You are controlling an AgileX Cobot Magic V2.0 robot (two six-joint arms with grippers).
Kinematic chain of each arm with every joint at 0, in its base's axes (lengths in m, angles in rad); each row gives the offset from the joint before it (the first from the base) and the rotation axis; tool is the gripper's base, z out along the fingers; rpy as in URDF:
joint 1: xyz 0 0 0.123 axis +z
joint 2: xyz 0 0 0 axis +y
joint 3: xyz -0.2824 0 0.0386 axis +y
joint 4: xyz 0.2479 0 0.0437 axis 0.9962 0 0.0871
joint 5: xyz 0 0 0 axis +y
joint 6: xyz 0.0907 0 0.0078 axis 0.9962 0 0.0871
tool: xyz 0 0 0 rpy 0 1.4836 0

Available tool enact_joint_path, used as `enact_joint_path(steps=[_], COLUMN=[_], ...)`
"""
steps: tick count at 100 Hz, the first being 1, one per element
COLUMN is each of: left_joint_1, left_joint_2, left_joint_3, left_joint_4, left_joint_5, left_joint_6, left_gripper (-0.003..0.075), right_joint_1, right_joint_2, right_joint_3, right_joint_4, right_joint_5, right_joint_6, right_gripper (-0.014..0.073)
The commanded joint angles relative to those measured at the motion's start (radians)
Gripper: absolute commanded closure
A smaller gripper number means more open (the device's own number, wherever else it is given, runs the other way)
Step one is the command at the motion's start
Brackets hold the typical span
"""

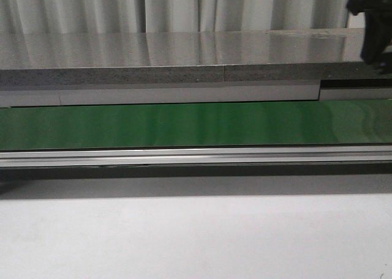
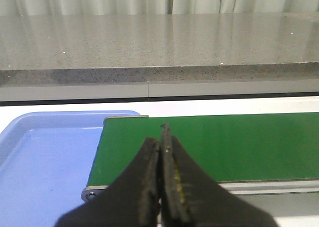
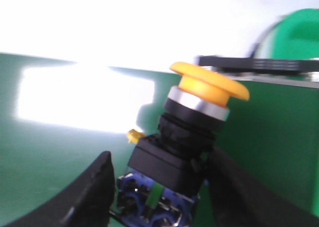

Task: Move button from left to right
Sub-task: 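Carry the button with the right gripper into the green tray and release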

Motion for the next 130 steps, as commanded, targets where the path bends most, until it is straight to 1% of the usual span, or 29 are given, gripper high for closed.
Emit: enact_joint_path(steps=[1,13,25,42,59,83,116,121,130], left_joint_1=[-0.009,-0.009,-0.009,-0.009,-0.009,-0.009,-0.009,-0.009,-0.009], left_joint_2=[0.009,0.009,0.009,0.009,0.009,0.009,0.009,0.009,0.009], left_joint_3=[-0.028,-0.028,-0.028,-0.028,-0.028,-0.028,-0.028,-0.028,-0.028], left_joint_4=[-0.009,-0.009,-0.009,-0.009,-0.009,-0.009,-0.009,-0.009,-0.009], left_joint_5=[-0.084,-0.084,-0.084,-0.084,-0.084,-0.084,-0.084,-0.084,-0.084], left_joint_6=[0.004,0.004,0.004,0.004,0.004,0.004,0.004,0.004,0.004], left_gripper=[0.0741,0.0741,0.0741,0.0741,0.0741,0.0741,0.0741,0.0741,0.0741], right_joint_1=[-0.075,-0.196,-0.304,-0.383,-0.405,-0.406,-0.406,-0.406,-0.406], right_joint_2=[-0.050,-0.040,-0.011,0.046,0.104,0.170,0.214,0.220,0.235], right_joint_3=[-0.045,-0.046,-0.047,-0.047,-0.047,-0.047,-0.047,-0.047,-0.047], right_joint_4=[-0.014,-0.014,-0.014,-0.010,-0.011,-0.010,-0.005,-0.003,0.001], right_joint_5=[-0.015,-0.045,-0.062,-0.067,-0.068,-0.035,0.012,0.017,0.024], right_joint_6=[-0.055,-0.070,-0.125,-0.146,-0.158,-0.158,-0.158,-0.158,-0.158], right_gripper=[0.0387,0.0387,0.0387,0.0387,0.0387,0.0387,0.0384,0.0372,0.0303])
